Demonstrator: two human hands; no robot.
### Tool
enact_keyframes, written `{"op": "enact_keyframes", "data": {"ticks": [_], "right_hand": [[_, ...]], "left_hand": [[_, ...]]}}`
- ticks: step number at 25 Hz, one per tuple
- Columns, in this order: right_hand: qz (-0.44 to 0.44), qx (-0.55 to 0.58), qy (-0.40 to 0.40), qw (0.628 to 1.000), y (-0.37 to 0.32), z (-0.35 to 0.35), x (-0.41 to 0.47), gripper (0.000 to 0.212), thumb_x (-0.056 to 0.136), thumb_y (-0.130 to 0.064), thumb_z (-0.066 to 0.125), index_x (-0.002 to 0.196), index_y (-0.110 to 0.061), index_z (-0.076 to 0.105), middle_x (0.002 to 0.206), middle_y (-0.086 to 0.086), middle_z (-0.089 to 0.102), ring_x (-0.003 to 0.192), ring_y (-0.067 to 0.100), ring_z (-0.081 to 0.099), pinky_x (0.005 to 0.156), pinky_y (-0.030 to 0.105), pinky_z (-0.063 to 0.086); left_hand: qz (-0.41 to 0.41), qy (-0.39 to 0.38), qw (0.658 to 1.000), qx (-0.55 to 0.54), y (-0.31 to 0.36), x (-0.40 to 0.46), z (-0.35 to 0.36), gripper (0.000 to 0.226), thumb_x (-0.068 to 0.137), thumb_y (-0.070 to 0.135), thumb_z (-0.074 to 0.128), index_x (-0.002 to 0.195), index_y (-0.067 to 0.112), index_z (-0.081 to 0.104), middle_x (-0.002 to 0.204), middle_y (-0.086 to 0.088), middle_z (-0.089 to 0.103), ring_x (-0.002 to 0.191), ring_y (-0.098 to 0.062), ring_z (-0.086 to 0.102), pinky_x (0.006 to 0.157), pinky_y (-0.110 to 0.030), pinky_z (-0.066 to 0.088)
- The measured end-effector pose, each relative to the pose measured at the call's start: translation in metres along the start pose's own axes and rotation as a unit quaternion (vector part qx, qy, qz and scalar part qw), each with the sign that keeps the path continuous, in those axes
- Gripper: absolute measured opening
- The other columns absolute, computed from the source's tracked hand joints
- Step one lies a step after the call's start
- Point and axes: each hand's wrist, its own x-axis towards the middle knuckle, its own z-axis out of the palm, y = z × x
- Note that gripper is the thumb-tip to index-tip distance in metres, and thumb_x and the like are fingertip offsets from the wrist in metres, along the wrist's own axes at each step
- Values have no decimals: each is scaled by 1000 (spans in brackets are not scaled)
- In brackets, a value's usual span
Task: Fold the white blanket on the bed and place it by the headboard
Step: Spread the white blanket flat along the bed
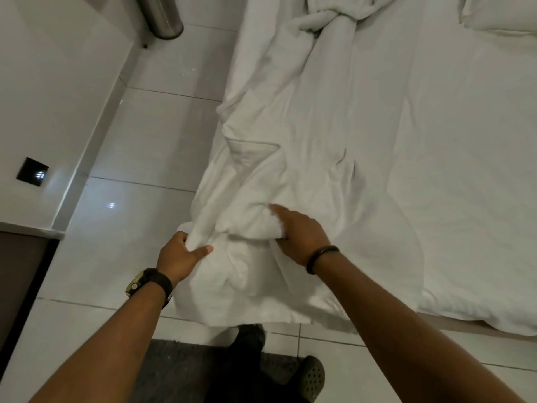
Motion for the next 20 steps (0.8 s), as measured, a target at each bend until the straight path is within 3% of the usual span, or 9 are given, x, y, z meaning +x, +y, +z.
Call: {"op": "enact_keyframes", "data": {"ticks": [3,5,7,9,11,13,15,18,20], "right_hand": [[-134,-59,-123,982,-43,91,-60,52,82,-23,58,133,-27,48,116,16,62,102,37,60,84,44,50],[-145,-58,-263,952,-65,149,-121,40,83,-21,59,123,-23,53,106,19,59,97,42,59,79,43,47],[-72,-48,-357,930,-66,178,-156,45,87,-19,58,131,-20,48,126,24,49,117,45,47,94,48,39],[-60,4,-380,923,-57,169,-155,55,90,-28,58,141,-21,40,143,22,38,131,39,36,110,48,31],[-17,103,-259,960,-38,132,-136,48,90,-39,58,134,-18,53,134,15,52,124,32,49,106,40,38],[75,117,33,990,11,80,-110,38,89,-39,61,119,-15,63,115,13,64,108,33,58,96,40,43],[215,40,278,935,87,19,-96,48,86,-41,64,122,-11,60,115,18,63,109,38,55,96,46,40],[514,130,221,818,193,-33,-109,79,83,-61,56,142,-11,38,139,22,47,127,41,44,103,53,35],[497,200,84,840,220,-28,-112,70,85,-57,57,131,-3,50,130,24,55,115,39,54,95,46,45]], "left_hand": [[-47,-77,989,-115,-6,5,-29,21,90,30,62,90,10,61,92,-9,67,76,-23,62,63,-29,47],[-117,-169,949,-239,-8,5,-54,57,84,68,50,105,19,69,99,-1,75,86,-18,69,76,-34,52],[-133,-198,942,-235,-6,4,-59,92,57,94,38,110,25,69,104,1,74,97,-18,68,85,-36,50],[-94,-158,969,-165,-1,-5,-42,84,55,89,51,107,25,66,104,0,73,95,-20,67,82,-35,52],[-31,-46,993,-101,5,-10,-21,50,73,62,68,102,21,65,104,-5,71,89,-25,67,80,-37,55],[-10,31,993,-112,2,-9,-11,31,83,42,68,104,20,65,107,-11,70,90,-28,64,82,-40,54],[-5,50,990,-130,-8,-7,-13,23,86,37,65,104,22,65,108,-12,69,88,-27,63,77,-38,52],[-7,1,993,-117,-14,-4,-10,30,86,40,66,109,21,65,105,-7,70,87,-25,64,70,-35,51],[0,-19,998,-57,-9,-3,-1,38,83,46,67,110,19,64,100,-5,69,87,-26,64,71,-37,52]]}}
